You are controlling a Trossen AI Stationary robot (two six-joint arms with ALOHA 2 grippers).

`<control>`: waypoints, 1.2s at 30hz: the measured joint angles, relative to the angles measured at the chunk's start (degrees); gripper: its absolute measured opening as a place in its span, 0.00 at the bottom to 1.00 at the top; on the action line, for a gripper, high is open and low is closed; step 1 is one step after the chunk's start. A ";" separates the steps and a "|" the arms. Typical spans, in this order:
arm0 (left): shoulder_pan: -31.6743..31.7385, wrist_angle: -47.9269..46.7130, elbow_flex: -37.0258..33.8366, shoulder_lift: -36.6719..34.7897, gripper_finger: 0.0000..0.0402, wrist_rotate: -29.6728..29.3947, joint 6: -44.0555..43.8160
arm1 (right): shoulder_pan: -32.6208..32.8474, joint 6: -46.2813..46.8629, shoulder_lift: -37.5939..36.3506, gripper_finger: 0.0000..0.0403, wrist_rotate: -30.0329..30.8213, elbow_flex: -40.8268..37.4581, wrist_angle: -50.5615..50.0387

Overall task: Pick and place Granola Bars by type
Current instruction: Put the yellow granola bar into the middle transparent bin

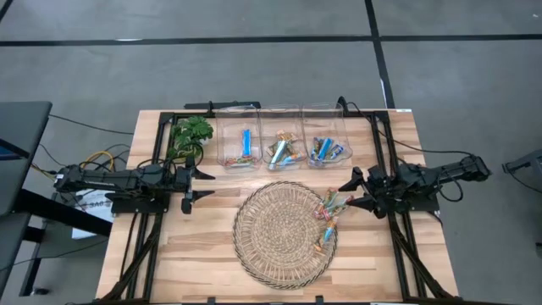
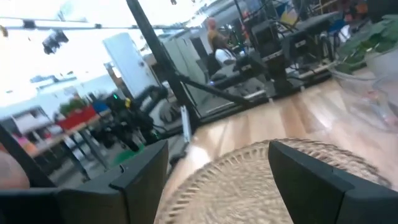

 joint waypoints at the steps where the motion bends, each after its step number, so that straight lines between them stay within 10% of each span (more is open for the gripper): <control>1: 0.00 0.00 0.00 0.00 0.55 0.01 0.00 | 0.00 1.47 0.01 0.67 -0.01 0.00 0.53; 11: 0.00 0.00 0.00 0.00 0.55 0.01 -0.04 | 0.09 4.39 4.00 0.67 1.54 1.20 -2.83; 24: 0.00 0.00 0.02 0.01 0.55 0.01 -0.04 | 0.09 4.78 41.64 0.67 1.45 20.33 -17.90; 36: -0.01 0.00 0.02 0.02 0.55 0.02 -0.04 | 11.41 -24.60 64.61 0.67 1.69 31.46 -21.14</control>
